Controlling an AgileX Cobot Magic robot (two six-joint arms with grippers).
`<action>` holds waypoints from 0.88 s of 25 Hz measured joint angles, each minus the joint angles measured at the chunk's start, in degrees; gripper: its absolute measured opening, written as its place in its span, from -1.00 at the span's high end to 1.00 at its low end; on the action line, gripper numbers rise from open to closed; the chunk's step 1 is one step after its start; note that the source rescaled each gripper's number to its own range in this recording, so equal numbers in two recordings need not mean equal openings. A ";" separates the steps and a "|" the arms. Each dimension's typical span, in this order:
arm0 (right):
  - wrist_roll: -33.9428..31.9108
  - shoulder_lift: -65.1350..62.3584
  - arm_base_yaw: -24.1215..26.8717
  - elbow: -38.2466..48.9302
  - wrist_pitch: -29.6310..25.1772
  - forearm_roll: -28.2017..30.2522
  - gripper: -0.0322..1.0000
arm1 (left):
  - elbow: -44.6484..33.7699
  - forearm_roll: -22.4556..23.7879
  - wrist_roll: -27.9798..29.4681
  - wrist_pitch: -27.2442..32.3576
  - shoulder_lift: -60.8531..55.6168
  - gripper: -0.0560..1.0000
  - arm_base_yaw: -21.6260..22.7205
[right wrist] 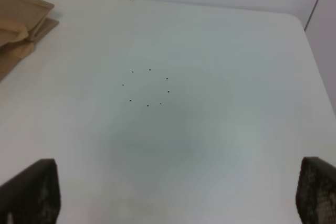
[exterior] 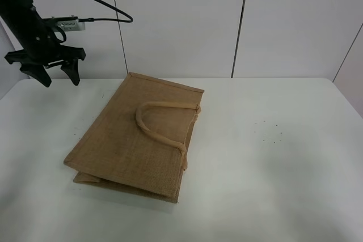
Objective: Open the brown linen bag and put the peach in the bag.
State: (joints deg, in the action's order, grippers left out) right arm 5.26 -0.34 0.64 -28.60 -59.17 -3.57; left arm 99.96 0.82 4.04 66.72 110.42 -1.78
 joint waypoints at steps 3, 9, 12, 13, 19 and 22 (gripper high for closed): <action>0.00 0.00 0.00 0.00 0.00 0.00 -1.00 | -5.96 0.07 0.00 0.04 -7.85 -0.97 0.00; 0.00 0.00 0.00 0.00 0.00 0.00 -1.00 | -17.76 0.12 0.00 0.16 -25.09 -0.97 0.00; 0.00 0.00 0.00 0.00 0.00 0.00 -1.00 | -24.54 0.31 -0.66 0.16 -35.00 -0.97 0.00; 0.00 0.00 0.00 0.00 0.00 0.00 -1.00 | -27.17 0.54 -0.98 0.16 -37.72 -0.97 0.00; 0.00 0.00 0.00 0.00 0.00 0.00 -1.00 | -43.62 1.70 -1.40 0.09 -55.46 -0.97 0.00; 0.00 0.00 0.00 0.00 0.00 0.00 -1.00 | -53.66 1.70 -1.46 -1.99 -63.69 -0.97 0.00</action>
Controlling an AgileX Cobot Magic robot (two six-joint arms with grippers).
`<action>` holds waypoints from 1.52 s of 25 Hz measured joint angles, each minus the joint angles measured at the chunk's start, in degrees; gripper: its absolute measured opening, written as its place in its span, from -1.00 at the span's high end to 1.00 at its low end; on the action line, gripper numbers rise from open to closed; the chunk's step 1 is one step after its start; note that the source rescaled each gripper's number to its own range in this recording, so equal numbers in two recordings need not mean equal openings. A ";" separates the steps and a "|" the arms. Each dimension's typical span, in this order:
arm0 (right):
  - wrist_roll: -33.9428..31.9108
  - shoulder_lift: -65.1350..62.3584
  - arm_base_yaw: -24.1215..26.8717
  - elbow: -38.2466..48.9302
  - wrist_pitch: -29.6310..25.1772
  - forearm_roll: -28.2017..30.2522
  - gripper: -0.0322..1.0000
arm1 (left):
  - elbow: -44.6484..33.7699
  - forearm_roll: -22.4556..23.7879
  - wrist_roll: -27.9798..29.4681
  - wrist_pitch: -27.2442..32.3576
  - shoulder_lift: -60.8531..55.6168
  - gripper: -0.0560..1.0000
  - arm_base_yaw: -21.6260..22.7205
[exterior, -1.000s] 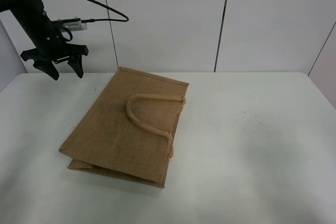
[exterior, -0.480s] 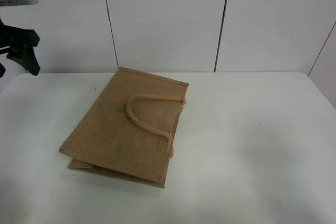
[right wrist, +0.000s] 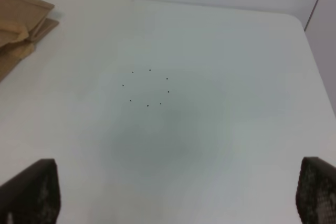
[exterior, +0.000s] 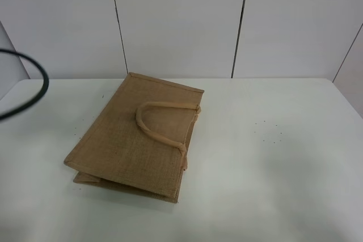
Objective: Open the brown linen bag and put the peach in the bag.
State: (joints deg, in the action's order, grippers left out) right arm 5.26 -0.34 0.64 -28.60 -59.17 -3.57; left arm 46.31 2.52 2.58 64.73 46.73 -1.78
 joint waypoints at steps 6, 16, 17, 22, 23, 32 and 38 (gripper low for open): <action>0.00 0.00 0.00 0.00 0.00 0.00 -1.00 | -15.75 0.11 -1.48 -3.61 -14.19 -0.97 0.00; 0.00 0.00 0.00 0.00 0.00 0.00 -1.00 | -17.42 0.17 -2.03 -4.46 -27.85 -0.97 0.00; 0.00 0.00 0.00 0.00 0.00 0.00 -1.00 | -17.42 0.17 -2.03 -4.46 -28.90 -0.97 0.00; 0.00 0.00 0.00 0.00 0.00 0.00 -1.00 | -17.42 0.17 -2.07 -4.46 -35.32 -0.97 0.00; 0.00 0.00 0.00 0.00 0.00 0.00 -1.00 | -17.42 0.17 -2.07 -4.46 -36.35 -0.97 0.00; 0.00 0.00 0.00 0.00 0.00 0.00 -1.00 | -17.42 0.11 -2.14 -4.40 -46.87 -0.97 0.00; 0.00 0.00 0.00 0.00 0.00 0.00 -1.00 | -17.42 -0.07 -2.14 -4.40 -46.93 -0.97 0.00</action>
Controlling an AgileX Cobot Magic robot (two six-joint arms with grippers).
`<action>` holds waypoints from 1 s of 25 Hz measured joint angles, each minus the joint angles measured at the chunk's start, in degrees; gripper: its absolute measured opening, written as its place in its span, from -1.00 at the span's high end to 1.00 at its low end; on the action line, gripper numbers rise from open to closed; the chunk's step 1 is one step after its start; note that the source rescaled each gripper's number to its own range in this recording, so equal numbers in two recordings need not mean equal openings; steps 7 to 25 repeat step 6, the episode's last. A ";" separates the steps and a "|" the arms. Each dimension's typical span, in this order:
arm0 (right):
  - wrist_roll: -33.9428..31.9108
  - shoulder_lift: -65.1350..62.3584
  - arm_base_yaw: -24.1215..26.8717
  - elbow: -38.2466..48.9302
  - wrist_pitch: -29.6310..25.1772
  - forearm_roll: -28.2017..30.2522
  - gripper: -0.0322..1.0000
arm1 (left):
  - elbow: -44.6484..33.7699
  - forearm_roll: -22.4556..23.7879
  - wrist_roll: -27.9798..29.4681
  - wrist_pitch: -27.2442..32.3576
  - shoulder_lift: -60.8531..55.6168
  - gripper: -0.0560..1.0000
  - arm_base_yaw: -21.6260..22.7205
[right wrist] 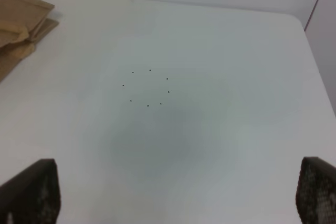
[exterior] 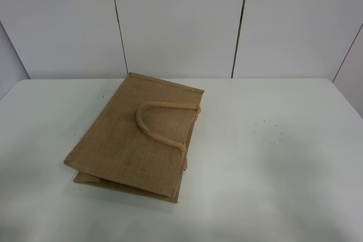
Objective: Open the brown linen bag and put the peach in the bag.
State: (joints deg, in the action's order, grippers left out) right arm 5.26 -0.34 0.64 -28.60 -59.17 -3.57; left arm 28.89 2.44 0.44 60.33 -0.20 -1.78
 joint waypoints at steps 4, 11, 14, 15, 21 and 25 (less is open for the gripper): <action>0.00 0.00 0.00 0.00 0.00 0.00 -1.00 | 0.00 -0.06 0.00 0.00 0.00 -0.97 0.00; 0.00 0.00 0.00 0.00 0.00 0.00 -1.00 | 0.00 -0.12 0.00 0.00 0.00 -0.97 0.00; 0.00 0.00 0.00 0.00 0.00 0.00 -1.00 | 0.00 -0.12 0.00 0.00 0.00 -0.97 0.00; 0.00 0.00 0.00 0.00 0.00 0.00 -1.00 | 0.00 -0.12 0.00 0.00 0.00 -0.97 0.00; 0.00 0.00 0.00 0.00 0.00 0.00 -1.00 | 0.00 -0.12 0.00 0.00 0.00 -0.97 0.00; 0.00 0.00 0.00 0.00 0.00 0.00 -1.00 | 0.00 -0.12 0.00 0.00 0.00 -0.97 0.00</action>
